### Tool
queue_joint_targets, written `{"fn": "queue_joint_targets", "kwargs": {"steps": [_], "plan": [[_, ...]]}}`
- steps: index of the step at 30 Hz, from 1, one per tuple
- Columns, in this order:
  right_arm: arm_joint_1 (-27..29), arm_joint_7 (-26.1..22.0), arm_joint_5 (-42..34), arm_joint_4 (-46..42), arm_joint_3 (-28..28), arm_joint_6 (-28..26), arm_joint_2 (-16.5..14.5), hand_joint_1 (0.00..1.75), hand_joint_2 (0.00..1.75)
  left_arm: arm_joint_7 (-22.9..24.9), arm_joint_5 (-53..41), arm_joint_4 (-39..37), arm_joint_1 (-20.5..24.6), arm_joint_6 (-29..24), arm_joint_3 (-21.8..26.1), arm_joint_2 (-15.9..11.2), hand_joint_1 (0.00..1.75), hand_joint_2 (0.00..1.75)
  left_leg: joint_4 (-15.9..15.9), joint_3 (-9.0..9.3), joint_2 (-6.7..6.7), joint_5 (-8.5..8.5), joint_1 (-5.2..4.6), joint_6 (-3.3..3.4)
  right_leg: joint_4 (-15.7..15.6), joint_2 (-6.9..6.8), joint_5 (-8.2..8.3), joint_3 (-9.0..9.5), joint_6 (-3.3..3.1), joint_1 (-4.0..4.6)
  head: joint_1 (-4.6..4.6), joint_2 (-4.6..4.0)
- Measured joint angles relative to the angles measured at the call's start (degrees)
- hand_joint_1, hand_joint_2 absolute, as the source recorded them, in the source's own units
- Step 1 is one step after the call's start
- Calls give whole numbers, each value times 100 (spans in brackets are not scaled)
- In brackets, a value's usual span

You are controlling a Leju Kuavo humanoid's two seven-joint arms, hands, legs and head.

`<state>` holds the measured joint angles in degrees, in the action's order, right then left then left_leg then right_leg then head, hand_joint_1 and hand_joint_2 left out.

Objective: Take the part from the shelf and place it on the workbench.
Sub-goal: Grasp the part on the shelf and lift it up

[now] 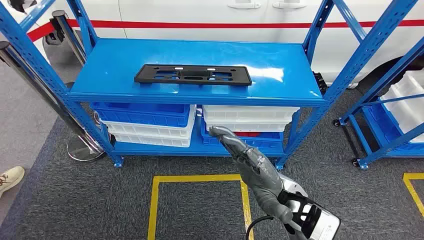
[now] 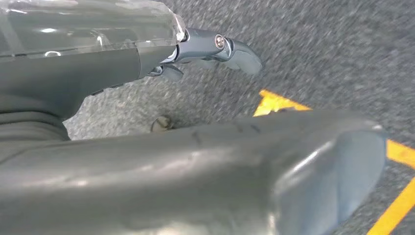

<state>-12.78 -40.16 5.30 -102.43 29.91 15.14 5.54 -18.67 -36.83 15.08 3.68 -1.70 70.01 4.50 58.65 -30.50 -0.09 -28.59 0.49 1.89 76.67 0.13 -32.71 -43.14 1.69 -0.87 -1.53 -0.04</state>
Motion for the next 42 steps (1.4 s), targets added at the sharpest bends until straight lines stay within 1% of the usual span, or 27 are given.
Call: {"fn": "queue_joint_targets", "kwargs": {"steps": [2,3,5,7,10,11,13,15,17,18,19,21,22,23,24,26,27,29,31,32,33,34,36,37,38,41,42], "plan": [[-1,-3,2,5,4,10,6,0,0,0,0,0,-5,0,2,1,0,0,0,71,-7,-50,-16,0,-174,0,203,-6,-34,19,0,0],[-2,-6,5,11,7,22,11,0,0,0,0,0,-8,0,5,3,0,0,0,145,-12,-103,-30,0,-423,0,435,30,-75,44,0,0],[-7,-11,18,26,9,49,14,0,0,1,0,-1,-10,0,16,21,0,0,-7,287,-19,-215,-50,-16,-1160,-3,923,246,-179,125,-2,0],[-13,-14,39,50,11,58,17,0,0,4,-1,-3,3,0,30,44,0,0,-43,384,-22,-304,-62,-65,-1603,-3,1050,392,-254,189,2,0],[1,-15,52,68,12,56,22,0,0,3,-18,-4,16,0,42,49,0,0,9,499,-16,-291,-80,-150,-1757,7,963,568,-320,167,7,0],[10,-15,54,69,12,53,23,0,0,-1,-27,-4,21,1,43,49,0,0,193,440,-15,-259,-79,-169,-1802,7,927,665,-345,148,5,0],[38,-15,63,69,12,49,25,0,0,-7,-39,-4,30,3,44,51,0,0,832,70,-15,-319,-59,-200,-1868,0,844,840,-377,126,2,0],[76,-14,69,69,12,48,26,0,0,-9,-42,-4,12,4,44,57,0,0,1459,-443,-14,-622,-31,-243,-1882,2,723,978,-386,118,1,0],[115,-14,69,69,12,46,28,0,0,-9,-42,-4,-19,4,46,56,0,0,1591,-765,-13,-889,2,-290,-1883,23,581,1148,-368,108,2,0],[129,-14,69,69,12,43,29,0,0,-9,-42,-4,-27,5,48,56,0,0,1426,-821,-12,-847,19,-313,-1882,33,502,1251,-351,102,1,0],[144,-14,69,69,12,37,32,0,0,-10,-45,-4,-33,7,50,56,0,0,1137,-825,-12,-625,38,-328,-1882,39,418,1358,-330,97,2,0],[189,-13,71,70,13,18,42,0,0,-14,-67,-7,-50,10,54,57,0,0,472,-819,0,141,56,-320,-1861,48,252,1521,-274,96,3,0],[214,-12,76,70,13,2,47,0,0,-19,-84,-8,-59,9,56,57,0,0,264,-812,6,434,45,-288,-1851,53,175,1561,-237,96,5,0],[235,-12,82,68,14,-16,52,0,0,-22,-100,-10,-65,6,57,57,0,0,155,-811,9,585,29,-240,-1833,59,124,1590,-197,92,4,0],[251,-12,89,61,14,-35,54,0,0,-25,-116,-10,-61,2,57,56,0,0,141,-785,10,564,4,-186,-1816,64,97,1610,-159,83,3,0],[261,-15,100,39,14,-62,57,0,0,-27,-138,-11,-45,-6,57,54,0,0,98,-675,-4,511,-8,-87,-1625,54,129,1572,-95,51,3,0],[265,-15,103,30,14,-68,58,0,0,-27,-149,-11,-34,-9,57,52,0,0,80,-607,-7,475,-10,-48,-1402,47,147,1457,-71,40,5,0],[275,-15,103,27,14,-65,61,0,0,-27,-156,-11,-21,-13,57,46,0,0,54,-468,-10,378,-8,2,-749,36,41,1037,-29,26,8,0],[292,-14,102,37,14,-50,66,0,0,-22,-160,-11,-14,-14,57,40,0,0,51,-321,-16,248,-16,18,-249,32,-264,561,-12,22,8,0],[300,-14,102,44,14,-41,68,0,0,-20,-164,-11,-12,-15,57,39,0,0,51,-232,-22,177,-21,20,-193,30,-365,404,-16,21,9,0],[305,-14,102,52,14,-30,69,0,0,-18,-169,-11,-12,-15,57,40,0,0,50,-130,-29,100,-25,17,-298,29,-349,325,-30,25,9,0],[307,-14,102,60,14,-19,69,0,0,-17,-175,-11,-12,-15,57,42,0,0,48,-23,-35,22,-26,11,-548,28,-183,322,-52,36,9,0],[312,-14,109,78,14,7,69,0,0,-17,-191,-12,-12,-14,57,52,0,0,45,155,-46,-128,-29,-17,-1220,20,485,400,-129,89,13,0],[318,-13,121,90,15,22,68,0,0,-19,-197,-14,-7,-11,57,60,0,0,36,212,-54,-196,-34,-44,-1461,18,748,434,-168,119,16,0],[325,-11,134,102,15,35,68,0,0,-21,-203,-15,-2,-10,57,66,0,0,26,272,-61,-240,-38,-76,-1604,19,917,455,-203,142,17,0],[322,-12,152,122,16,58,49,0,0,-23,-210,-16,15,-9,57,67,0,0,71,382,-61,-246,-45,-171,-1744,28,919,610,-287,134,14,0],[312,-4,152,127,16,74,33,0,0,-20,-214,-16,26,-13,57,63,0,0,200,335,-53,-251,-43,-189,-1797,26,903,697,-319,119,10,0]]}}
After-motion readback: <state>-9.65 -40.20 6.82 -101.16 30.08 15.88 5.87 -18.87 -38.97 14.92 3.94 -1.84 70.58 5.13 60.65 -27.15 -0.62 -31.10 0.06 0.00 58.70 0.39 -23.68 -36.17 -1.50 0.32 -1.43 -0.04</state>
